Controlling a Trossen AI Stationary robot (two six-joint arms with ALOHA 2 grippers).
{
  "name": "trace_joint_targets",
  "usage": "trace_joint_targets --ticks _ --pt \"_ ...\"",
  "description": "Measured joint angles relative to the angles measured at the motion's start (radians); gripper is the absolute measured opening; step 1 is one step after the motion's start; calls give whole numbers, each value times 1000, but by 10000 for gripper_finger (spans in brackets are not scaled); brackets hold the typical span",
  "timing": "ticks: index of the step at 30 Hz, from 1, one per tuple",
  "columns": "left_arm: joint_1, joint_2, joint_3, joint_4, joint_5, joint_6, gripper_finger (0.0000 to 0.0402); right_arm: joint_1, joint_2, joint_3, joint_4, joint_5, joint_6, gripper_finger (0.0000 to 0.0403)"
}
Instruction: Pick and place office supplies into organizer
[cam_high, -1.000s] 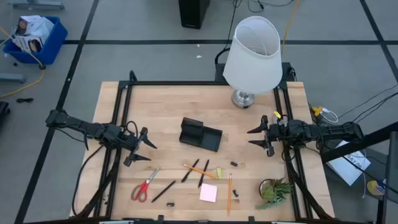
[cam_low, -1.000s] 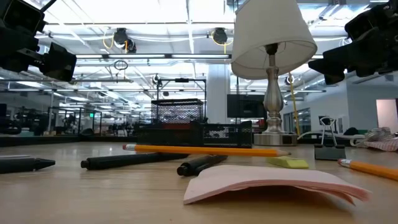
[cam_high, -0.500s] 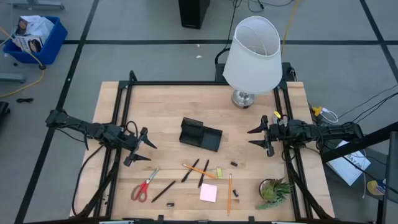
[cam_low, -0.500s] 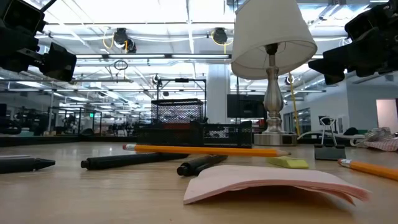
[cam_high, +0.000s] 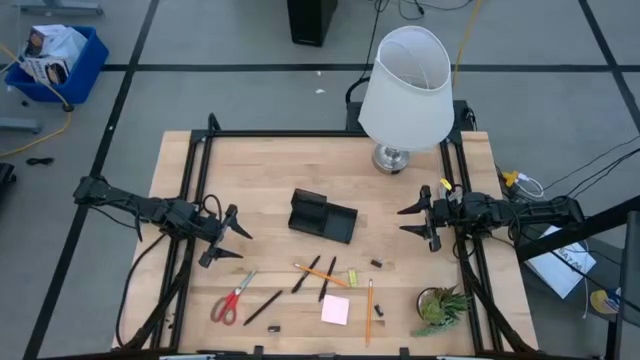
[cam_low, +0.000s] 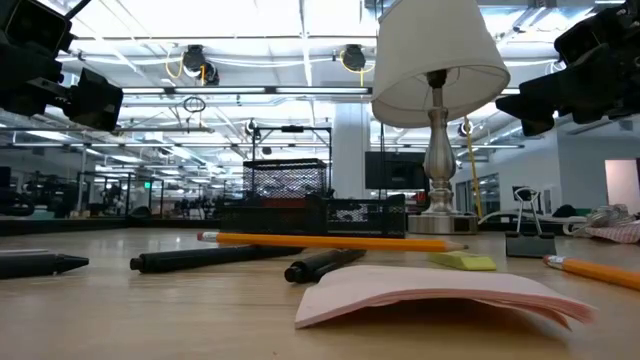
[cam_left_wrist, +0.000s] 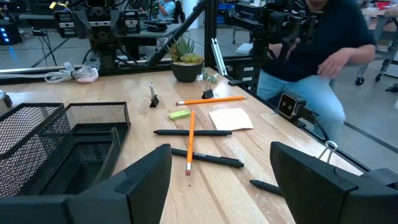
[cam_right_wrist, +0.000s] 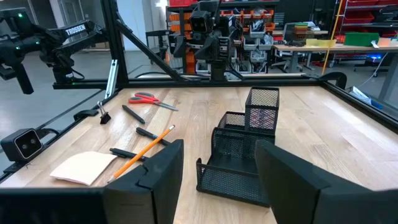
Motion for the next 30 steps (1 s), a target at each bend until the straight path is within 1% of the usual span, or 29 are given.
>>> trace_joint_targets --ticks 17,22,24,27,30 --pt "0 0 0 0 0 0 274 0 0 0 1 0 0 194" --pt "0 0 0 0 0 0 274 0 0 0 40 0 5 194" --pt "0 0 0 0 0 0 274 0 0 0 59 0 68 194" --pt "0 0 0 0 0 0 274 0 1 0 91 1 216 194" --pt "0 0 0 0 0 0 273 0 2 0 152 4 277 194"
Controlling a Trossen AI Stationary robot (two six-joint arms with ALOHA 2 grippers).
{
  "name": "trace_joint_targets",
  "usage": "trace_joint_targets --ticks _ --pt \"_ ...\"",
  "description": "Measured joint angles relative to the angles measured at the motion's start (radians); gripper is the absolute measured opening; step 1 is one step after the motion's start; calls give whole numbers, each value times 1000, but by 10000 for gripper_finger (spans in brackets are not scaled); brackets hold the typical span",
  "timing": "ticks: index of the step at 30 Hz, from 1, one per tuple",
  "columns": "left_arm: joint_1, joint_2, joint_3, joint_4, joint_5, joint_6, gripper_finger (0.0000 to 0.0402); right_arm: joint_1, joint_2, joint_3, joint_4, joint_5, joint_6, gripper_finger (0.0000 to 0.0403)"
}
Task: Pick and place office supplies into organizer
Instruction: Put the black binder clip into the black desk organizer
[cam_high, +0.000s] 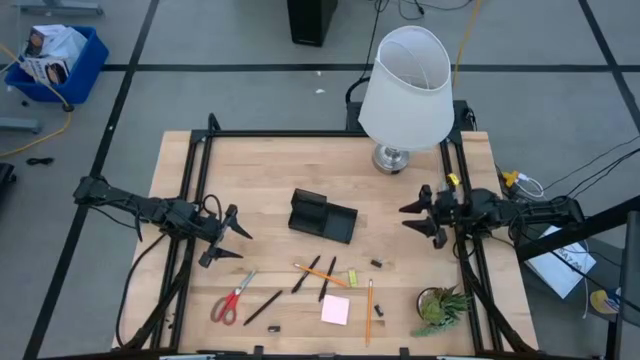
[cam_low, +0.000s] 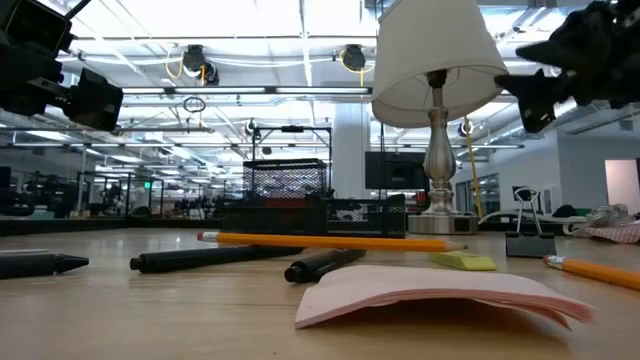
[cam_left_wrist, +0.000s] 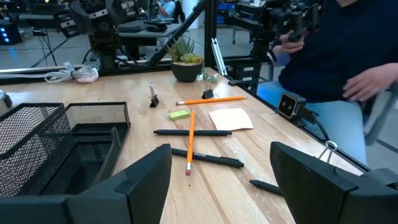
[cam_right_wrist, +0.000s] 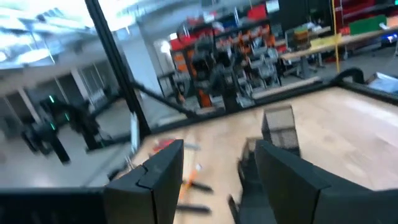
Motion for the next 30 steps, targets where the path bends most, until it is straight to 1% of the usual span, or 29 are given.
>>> trace_joint_targets --ticks 5,7,9,12,15,16,18,25,28,30 --pt "0 0 0 1 0 0 274 0 3 0 76 -5 28 194" --pt "0 0 0 5 0 0 274 0 8 0 77 -39 36 194" --pt "0 0 0 5 0 0 274 0 21 0 76 -84 66 194" --pt "0 0 0 5 0 0 274 1 55 0 120 -85 147 194" --pt "0 0 0 6 0 0 273 42 106 0 129 -130 199 194" --pt "0 0 0 6 0 0 274 67 127 0 130 -125 203 194" --pt "0 0 0 6 0 0 274 127 173 0 148 -59 202 194" --pt "0 0 0 6 0 0 274 364 385 0 325 259 105 194" --pt "0 0 0 6 0 0 274 459 489 3 331 398 95 194" --pt "0 0 0 6 0 0 273 518 569 14 332 492 118 194"
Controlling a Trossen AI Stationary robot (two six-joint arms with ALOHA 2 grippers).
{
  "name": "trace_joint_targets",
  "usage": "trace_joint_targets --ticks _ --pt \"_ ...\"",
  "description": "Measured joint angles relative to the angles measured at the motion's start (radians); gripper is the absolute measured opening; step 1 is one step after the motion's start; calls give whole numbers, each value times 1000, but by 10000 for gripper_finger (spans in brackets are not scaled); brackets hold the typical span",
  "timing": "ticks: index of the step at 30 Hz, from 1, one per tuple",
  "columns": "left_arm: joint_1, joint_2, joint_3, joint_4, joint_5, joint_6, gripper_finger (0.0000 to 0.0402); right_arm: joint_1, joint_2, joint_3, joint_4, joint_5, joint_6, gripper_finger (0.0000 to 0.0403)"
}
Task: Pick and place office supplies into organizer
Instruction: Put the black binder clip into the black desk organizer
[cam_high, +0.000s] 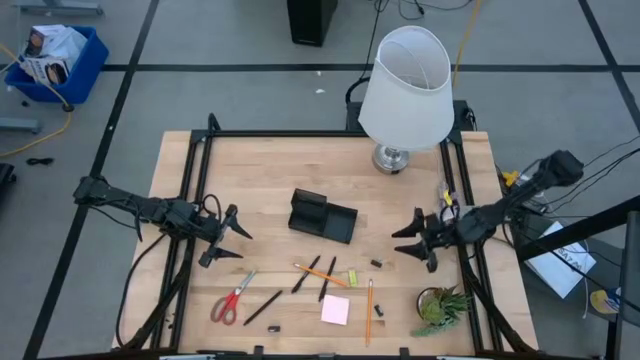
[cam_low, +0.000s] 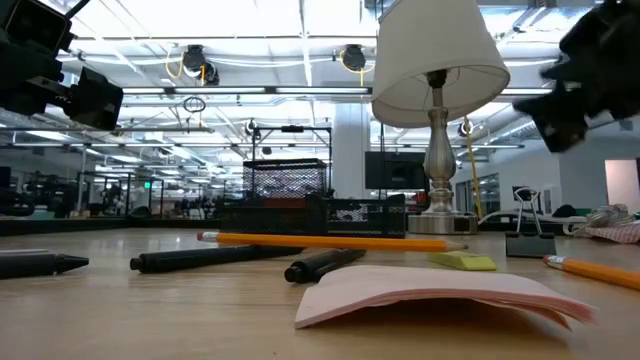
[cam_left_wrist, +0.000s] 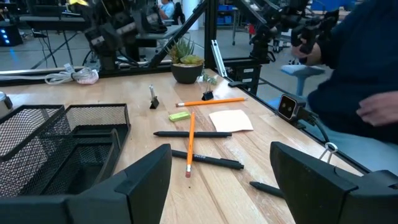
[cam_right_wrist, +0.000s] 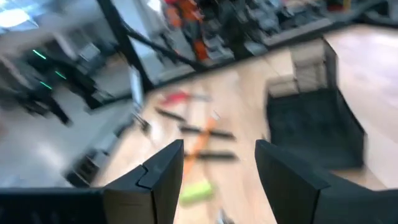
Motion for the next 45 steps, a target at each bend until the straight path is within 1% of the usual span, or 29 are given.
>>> trace_joint_targets --ticks 4,7,9,13,17,20,23,26,31,36,39,42,45 --pt "0 0 0 0 0 0 273 118 182 52 -12 152 37 194" --pt "0 0 0 0 0 0 273 193 335 138 8 313 41 194" --pt "0 0 0 1 0 0 274 227 441 205 -3 387 48 194" --pt "0 0 0 0 0 0 274 263 649 388 -15 471 58 194" --pt "0 0 0 1 0 0 274 245 827 561 -149 476 124 194" --pt "0 0 0 1 0 0 274 226 913 675 -222 514 133 194" --pt "0 0 0 1 0 0 273 214 945 749 -314 577 112 194" --pt "0 0 0 0 0 0 274 207 923 778 -369 592 148 194" --pt "0 0 0 1 0 0 273 222 901 776 -534 608 339 194" --pt "0 0 0 0 0 0 274 228 901 749 -719 587 607 188" --pt "0 0 0 0 0 0 274 228 901 708 -713 563 680 182" --pt "0 0 0 0 0 0 273 224 910 660 -647 520 717 181" --pt "0 0 0 0 0 0 274 221 927 614 -581 516 743 181"
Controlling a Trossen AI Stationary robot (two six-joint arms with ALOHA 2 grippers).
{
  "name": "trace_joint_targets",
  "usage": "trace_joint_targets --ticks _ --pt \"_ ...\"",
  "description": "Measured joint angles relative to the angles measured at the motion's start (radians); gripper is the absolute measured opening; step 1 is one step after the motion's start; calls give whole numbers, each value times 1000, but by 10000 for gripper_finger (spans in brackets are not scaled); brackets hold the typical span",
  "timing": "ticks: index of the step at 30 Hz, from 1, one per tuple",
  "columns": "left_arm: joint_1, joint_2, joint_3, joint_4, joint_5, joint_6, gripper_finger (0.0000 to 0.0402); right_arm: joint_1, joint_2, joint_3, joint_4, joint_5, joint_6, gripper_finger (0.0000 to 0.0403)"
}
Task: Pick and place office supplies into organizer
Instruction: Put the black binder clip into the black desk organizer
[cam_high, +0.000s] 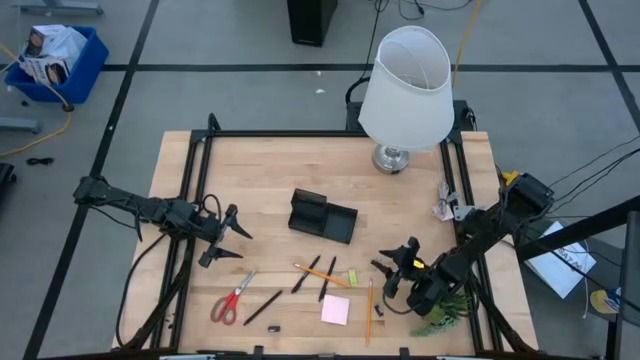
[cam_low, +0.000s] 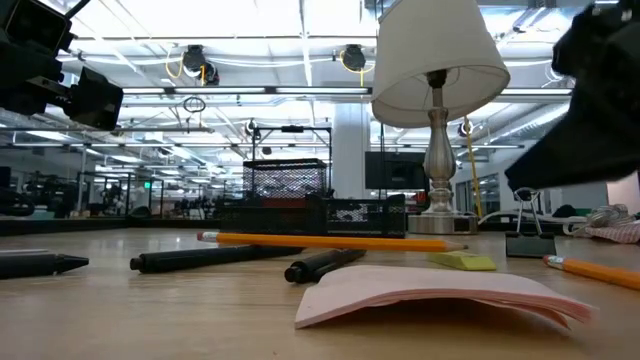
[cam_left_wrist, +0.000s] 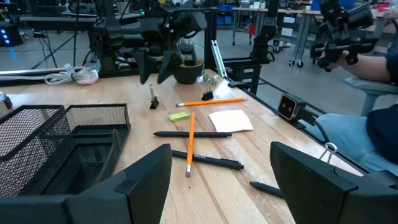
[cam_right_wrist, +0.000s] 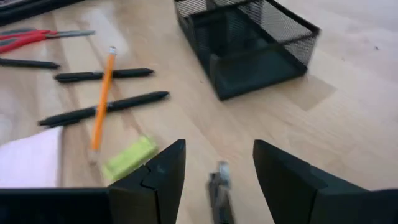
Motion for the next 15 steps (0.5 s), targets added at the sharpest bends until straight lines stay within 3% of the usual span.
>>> trace_joint_targets --ticks 15 --pt "0 0 0 0 0 0 274 -29 77 -23 52 -81 39 171"
